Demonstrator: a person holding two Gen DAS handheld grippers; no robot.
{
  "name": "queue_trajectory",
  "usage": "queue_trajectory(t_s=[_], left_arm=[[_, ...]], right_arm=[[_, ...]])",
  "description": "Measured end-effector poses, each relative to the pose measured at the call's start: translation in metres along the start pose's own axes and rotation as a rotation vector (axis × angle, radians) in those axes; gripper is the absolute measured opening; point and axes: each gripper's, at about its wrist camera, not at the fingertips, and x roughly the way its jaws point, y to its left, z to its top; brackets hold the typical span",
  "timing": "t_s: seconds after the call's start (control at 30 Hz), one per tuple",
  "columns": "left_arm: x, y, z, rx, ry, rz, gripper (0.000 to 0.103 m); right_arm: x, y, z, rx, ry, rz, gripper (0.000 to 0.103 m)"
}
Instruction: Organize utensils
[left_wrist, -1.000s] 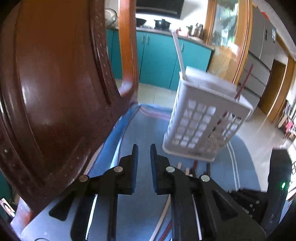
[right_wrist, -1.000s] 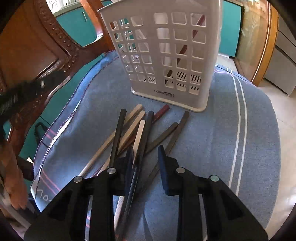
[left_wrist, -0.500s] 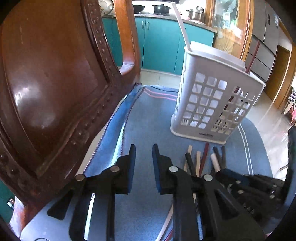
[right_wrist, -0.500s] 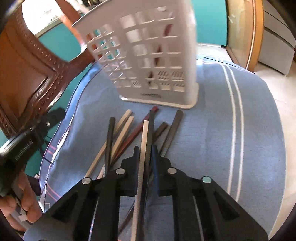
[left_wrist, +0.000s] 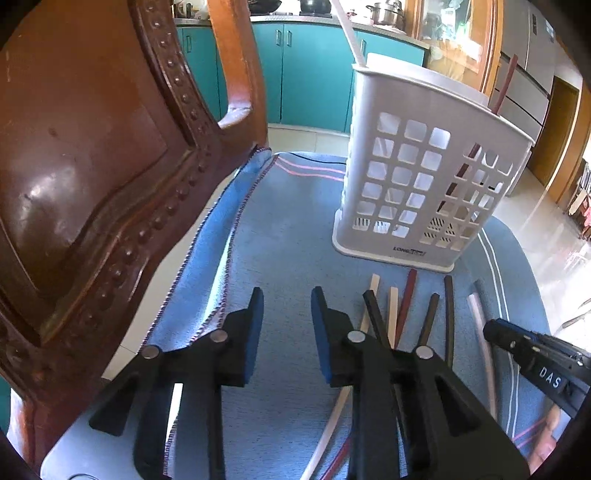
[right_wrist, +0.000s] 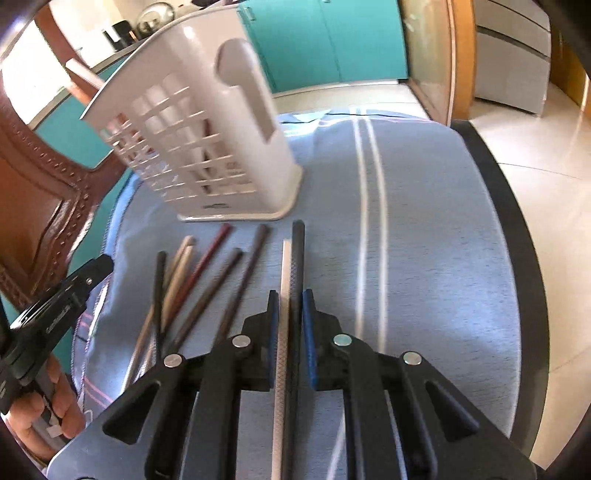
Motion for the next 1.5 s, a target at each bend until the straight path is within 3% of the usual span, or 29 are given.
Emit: queue_trajectory(t_s=[0.17, 0.6, 0.87, 1.03, 1.2, 1.5], left_arm=[[0.004, -0.004, -0.003, 0.014, 0.010, 0.000, 0.033], [0.010, -0.007, -0.007, 0.026, 0.033, 0.002, 0.039], [0.014, -0.003, -0.005, 0.022, 0.040, 0.005, 0.041], [0.015, -0.002, -0.004, 0.021, 0.044, 0.007, 0.042], [0.017, -0.003, -0.005, 0.025, 0.050, 0.011, 0.045], [0.021, -0.006, -0.006, 0.037, 0.061, 0.014, 0.048]], right_arm=[[0.003, 0.003, 0.001, -0.016, -0.015, -0.059, 0.014], [0.012, 0.017, -0.002, -0.089, -0.035, -0.100, 0.016], [0.010, 0.011, -0.001, -0.048, -0.058, -0.085, 0.001], [-0.004, 0.012, 0.004, -0.050, -0.124, -0.082, 0.001], [0.010, 0.012, 0.001, -0.043, -0.054, -0.084, 0.001], [0.014, 0.010, 0.001, -0.032, -0.052, -0.112, 0.017]])
